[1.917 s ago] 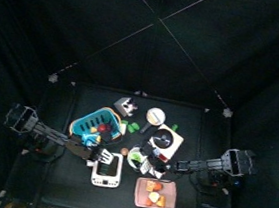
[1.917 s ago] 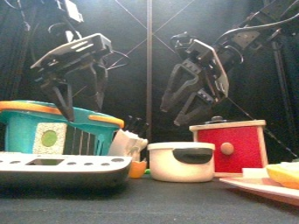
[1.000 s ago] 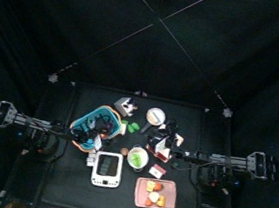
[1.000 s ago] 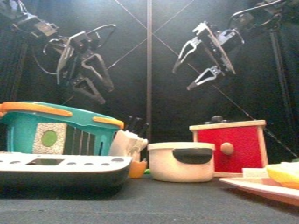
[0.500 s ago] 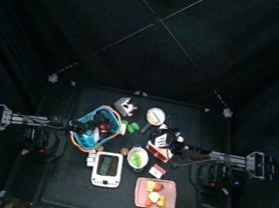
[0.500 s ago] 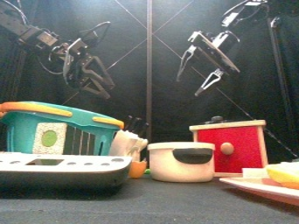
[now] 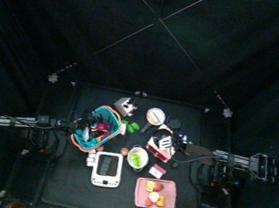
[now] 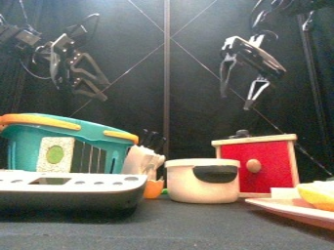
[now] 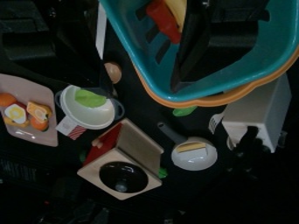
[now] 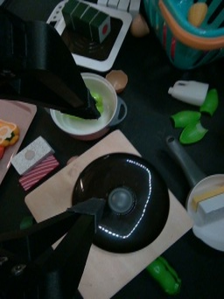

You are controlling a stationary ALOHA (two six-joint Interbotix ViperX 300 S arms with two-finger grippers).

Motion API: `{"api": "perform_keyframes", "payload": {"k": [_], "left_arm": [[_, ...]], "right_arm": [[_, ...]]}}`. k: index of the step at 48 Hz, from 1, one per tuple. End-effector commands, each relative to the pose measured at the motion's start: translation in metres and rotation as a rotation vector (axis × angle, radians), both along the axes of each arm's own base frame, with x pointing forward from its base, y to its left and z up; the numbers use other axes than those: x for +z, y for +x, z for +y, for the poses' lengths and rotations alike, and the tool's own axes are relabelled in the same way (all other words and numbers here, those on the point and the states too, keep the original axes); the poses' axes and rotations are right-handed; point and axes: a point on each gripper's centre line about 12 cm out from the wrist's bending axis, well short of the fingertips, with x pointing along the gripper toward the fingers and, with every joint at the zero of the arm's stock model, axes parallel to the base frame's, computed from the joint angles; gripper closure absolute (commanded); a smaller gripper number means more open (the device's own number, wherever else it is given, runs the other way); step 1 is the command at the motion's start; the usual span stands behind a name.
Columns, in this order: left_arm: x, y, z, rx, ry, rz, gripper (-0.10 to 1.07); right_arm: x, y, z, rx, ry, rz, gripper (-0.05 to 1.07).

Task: Grab pot lid

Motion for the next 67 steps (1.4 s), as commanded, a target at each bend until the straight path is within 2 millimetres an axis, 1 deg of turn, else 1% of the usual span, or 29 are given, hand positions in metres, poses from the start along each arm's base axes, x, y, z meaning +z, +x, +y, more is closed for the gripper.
{"api": "perform_keyframes", "payload": {"k": [1,8,22,30,36,67], "left_arm": [[0.004,0.002,0.0,0.0,-0.006,-0.014,0.07],[0.003,0.002,0.001,0.003,-0.007,-0.009,0.07],[-0.005,-0.003,0.002,0.019,-0.013,0.012,0.07],[-0.009,-0.004,0.003,0.026,-0.024,0.02,0.07],[-0.012,-0.005,0.002,0.035,-0.047,0.02,0.07],[-0.012,-0.005,0.003,0.039,-0.053,0.02,0.07]], "right_arm": [[0.005,-0.005,-0.002,-0.015,0.001,-0.013,0.01],[-0.003,-0.009,-0.014,-0.061,-0.003,0.043,0.01],[-0.023,-0.007,-0.03,-0.09,-0.016,0.089,0.02],[-0.034,-0.004,-0.036,-0.088,-0.018,0.094,0.02],[-0.039,-0.003,-0.041,-0.098,-0.018,0.102,0.02],[-0.055,-0.001,-0.039,-0.096,0.006,0.145,0.02]]}}
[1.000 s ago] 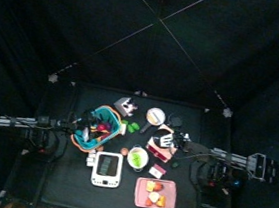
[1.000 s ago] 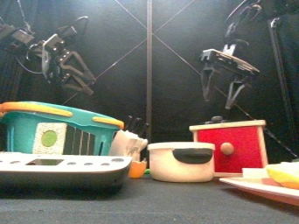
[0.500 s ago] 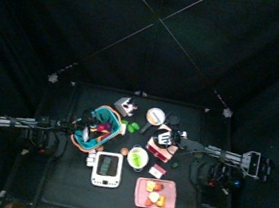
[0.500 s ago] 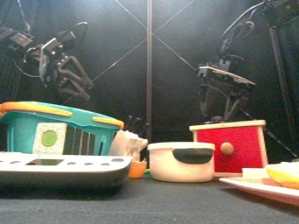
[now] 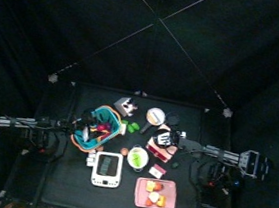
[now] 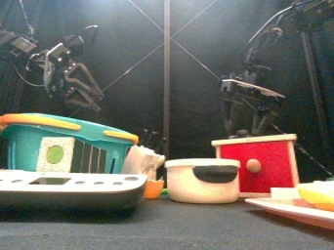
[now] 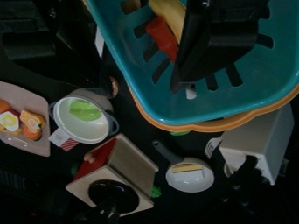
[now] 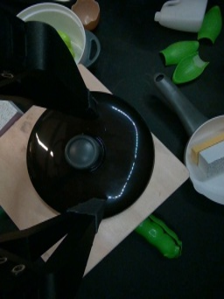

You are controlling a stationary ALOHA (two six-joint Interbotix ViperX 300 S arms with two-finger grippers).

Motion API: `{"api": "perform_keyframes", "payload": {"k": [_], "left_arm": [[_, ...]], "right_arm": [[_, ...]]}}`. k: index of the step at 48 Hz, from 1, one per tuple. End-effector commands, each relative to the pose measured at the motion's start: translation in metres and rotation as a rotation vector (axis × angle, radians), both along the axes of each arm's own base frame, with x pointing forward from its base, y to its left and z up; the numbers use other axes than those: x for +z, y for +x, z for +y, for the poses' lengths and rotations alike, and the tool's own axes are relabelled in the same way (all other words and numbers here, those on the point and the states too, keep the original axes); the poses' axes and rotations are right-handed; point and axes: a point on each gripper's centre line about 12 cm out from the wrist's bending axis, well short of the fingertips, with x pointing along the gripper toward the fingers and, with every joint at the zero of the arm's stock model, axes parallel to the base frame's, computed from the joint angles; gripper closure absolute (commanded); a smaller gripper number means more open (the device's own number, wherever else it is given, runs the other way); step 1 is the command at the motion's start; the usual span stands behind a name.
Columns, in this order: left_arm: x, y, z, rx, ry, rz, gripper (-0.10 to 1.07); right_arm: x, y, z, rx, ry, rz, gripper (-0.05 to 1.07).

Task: Grab pot lid

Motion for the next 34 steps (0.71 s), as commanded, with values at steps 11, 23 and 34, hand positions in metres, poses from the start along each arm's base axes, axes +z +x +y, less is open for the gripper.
{"api": "perform_keyframes", "payload": {"k": [11,23,34], "left_arm": [[0.0054,0.0021,0.001,0.0,0.003,-0.014,0.07],[0.0052,0.0016,0.0013,0.002,0.003,-0.014,0.07],[0.0046,0.0013,0.0014,0.002,0.002,-0.013,0.07]], "right_arm": [[0.0046,0.001,0.0,-0.005,0.001,-0.014,0.02],[0.0063,0.0006,0.0005,-0.005,0.0,-0.017,0.02],[0.0073,-0.0012,0.0003,-0.009,-0.003,-0.01,0.02]]}}
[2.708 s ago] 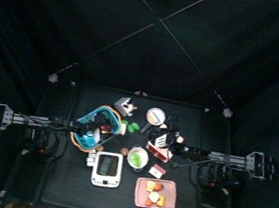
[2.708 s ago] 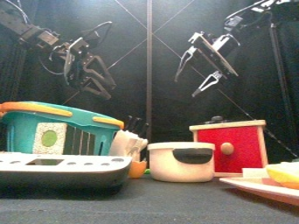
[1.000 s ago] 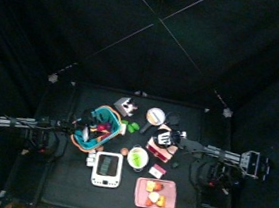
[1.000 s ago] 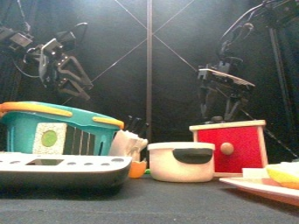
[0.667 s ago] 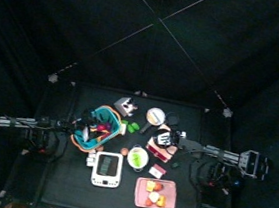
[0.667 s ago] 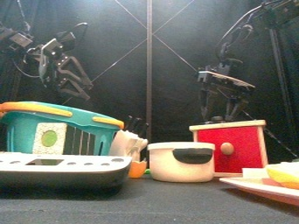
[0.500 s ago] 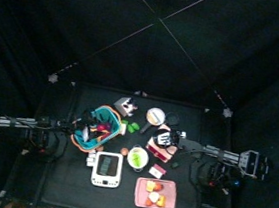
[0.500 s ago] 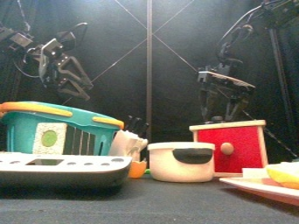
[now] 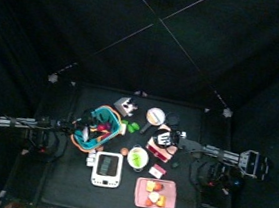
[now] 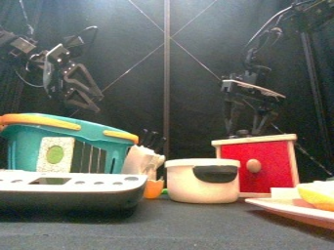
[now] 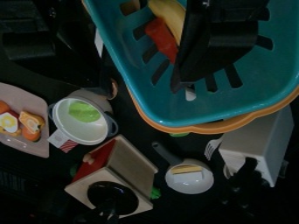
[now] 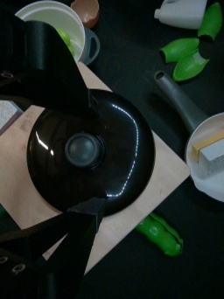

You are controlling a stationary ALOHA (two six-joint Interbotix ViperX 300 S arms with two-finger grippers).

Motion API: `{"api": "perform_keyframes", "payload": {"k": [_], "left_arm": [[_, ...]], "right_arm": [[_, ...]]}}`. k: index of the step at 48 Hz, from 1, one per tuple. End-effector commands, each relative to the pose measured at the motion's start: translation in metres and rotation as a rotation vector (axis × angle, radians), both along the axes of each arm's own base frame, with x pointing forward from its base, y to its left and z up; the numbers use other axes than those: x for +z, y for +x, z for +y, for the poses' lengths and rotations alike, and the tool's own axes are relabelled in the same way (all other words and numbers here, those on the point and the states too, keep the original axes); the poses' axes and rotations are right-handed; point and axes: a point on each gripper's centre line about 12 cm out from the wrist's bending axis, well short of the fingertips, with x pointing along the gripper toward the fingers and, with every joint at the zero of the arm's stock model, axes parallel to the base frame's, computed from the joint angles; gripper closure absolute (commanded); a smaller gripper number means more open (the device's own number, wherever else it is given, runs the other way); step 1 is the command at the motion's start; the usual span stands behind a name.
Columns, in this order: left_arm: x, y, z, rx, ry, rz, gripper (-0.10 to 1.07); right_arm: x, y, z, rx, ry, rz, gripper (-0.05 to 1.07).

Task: Grab pot lid

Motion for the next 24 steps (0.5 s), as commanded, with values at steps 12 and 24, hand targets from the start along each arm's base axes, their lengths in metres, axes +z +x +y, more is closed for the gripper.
{"api": "perform_keyframes", "payload": {"k": [12,24], "left_arm": [[0.0054,0.0019,0.0018,0.003,0.004,-0.014,0.07],[0.0048,0.0015,0.0024,0.006,0.004,-0.012,0.07]], "right_arm": [[0.0098,0.0009,0.0,-0.005,-0.007,-0.027,0.02],[0.0114,0.0012,0.0009,-0.005,-0.007,-0.022,0.11]]}}
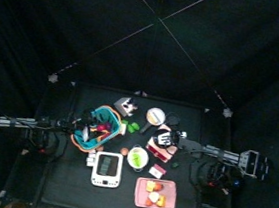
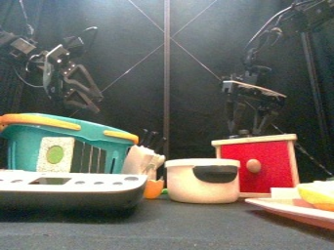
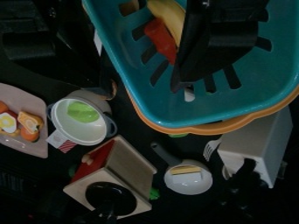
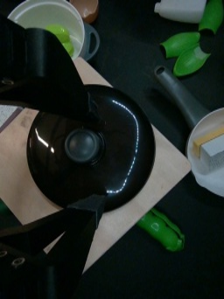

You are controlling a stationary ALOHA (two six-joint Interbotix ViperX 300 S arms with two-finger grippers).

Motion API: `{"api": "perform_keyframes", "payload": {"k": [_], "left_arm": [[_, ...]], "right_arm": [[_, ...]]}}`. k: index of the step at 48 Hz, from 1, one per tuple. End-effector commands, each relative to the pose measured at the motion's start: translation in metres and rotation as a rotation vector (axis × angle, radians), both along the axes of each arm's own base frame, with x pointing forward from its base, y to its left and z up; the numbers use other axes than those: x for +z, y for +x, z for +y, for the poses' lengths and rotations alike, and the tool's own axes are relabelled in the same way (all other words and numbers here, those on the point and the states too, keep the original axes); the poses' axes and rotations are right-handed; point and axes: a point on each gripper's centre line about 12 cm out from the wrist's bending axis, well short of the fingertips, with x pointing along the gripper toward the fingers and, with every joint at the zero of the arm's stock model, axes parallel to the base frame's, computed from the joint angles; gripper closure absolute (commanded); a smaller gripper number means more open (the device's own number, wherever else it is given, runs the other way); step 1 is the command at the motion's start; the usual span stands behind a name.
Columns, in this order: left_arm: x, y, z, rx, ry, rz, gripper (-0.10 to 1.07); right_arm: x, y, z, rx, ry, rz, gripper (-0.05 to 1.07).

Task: Grab pot lid

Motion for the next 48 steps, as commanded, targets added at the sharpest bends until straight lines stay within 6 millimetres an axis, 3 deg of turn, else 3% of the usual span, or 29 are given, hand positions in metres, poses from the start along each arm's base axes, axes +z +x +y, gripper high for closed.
{"api": "perform_keyframes", "payload": {"k": [1,10,19,48], "left_arm": [[0.006,0.002,0.002,0.004,0.003,-0.016,0.07],[0.005,0.001,0.002,0.005,0.002,-0.013,0.07],[0.005,0.001,0.002,0.005,0.003,-0.012,0.07],[0.004,0.001,0.002,0.007,0.001,-0.011,0.07]], "right_arm": [[0.011,0.003,0.0,0.001,-0.008,-0.036,0.13],[0.01,0.002,0.0,-0.001,-0.007,-0.033,0.27],[0.011,0.002,0.001,-0.004,-0.003,-0.033,0.33],[0.029,0.006,0.001,-0.001,-0.019,-0.079,0.33]]}}
